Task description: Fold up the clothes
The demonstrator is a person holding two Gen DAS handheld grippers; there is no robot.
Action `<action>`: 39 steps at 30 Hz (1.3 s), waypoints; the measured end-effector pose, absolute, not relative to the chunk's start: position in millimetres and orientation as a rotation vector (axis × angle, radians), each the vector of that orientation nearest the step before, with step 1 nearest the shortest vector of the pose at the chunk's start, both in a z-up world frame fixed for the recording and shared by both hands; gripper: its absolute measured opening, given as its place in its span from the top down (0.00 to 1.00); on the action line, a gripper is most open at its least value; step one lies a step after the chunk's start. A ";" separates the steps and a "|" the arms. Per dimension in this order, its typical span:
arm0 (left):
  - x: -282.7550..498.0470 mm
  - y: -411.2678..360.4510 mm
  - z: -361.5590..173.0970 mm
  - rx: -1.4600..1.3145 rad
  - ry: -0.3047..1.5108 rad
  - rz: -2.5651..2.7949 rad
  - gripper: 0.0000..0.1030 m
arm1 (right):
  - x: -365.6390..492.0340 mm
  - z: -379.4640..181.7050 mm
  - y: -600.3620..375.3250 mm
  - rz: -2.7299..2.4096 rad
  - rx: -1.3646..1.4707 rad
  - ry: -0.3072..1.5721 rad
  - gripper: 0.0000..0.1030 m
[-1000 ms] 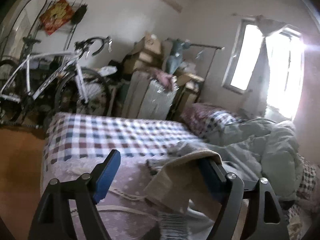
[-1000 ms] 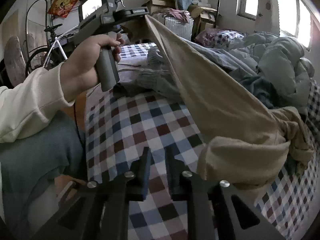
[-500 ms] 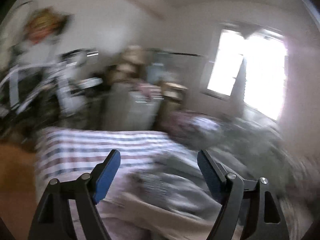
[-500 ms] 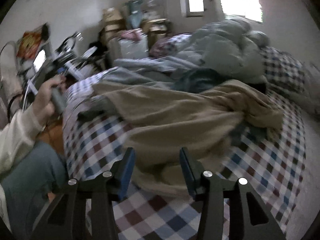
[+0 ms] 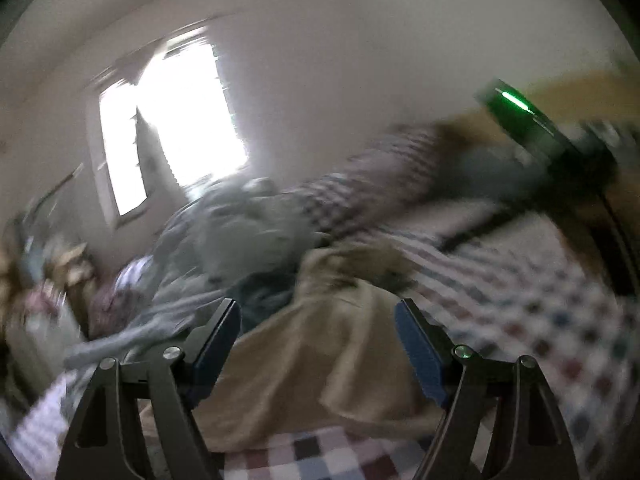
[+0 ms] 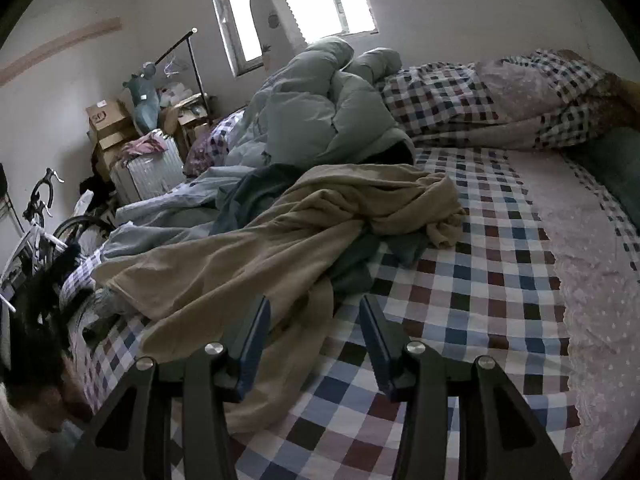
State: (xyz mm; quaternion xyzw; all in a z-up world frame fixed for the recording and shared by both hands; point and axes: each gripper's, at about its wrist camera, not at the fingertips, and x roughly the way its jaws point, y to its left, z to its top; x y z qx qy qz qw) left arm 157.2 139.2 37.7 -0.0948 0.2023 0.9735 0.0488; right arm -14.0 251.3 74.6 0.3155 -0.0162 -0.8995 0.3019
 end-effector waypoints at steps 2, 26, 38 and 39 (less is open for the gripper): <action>163.1 154.7 28.5 -0.272 0.743 2.893 0.20 | -15.1 74.3 252.2 -2.388 0.843 -0.029 0.52; 141.7 234.1 -47.0 -0.539 1.166 2.620 0.60 | -28.1 63.7 254.6 -2.401 0.894 -0.088 0.52; 124.5 207.8 -22.4 -0.629 0.897 2.702 0.93 | -31.7 62.5 259.1 -2.422 0.898 -0.109 0.52; 123.6 205.1 -19.2 -0.634 0.862 2.709 0.94 | -31.5 62.4 259.3 -2.426 0.899 -0.107 0.52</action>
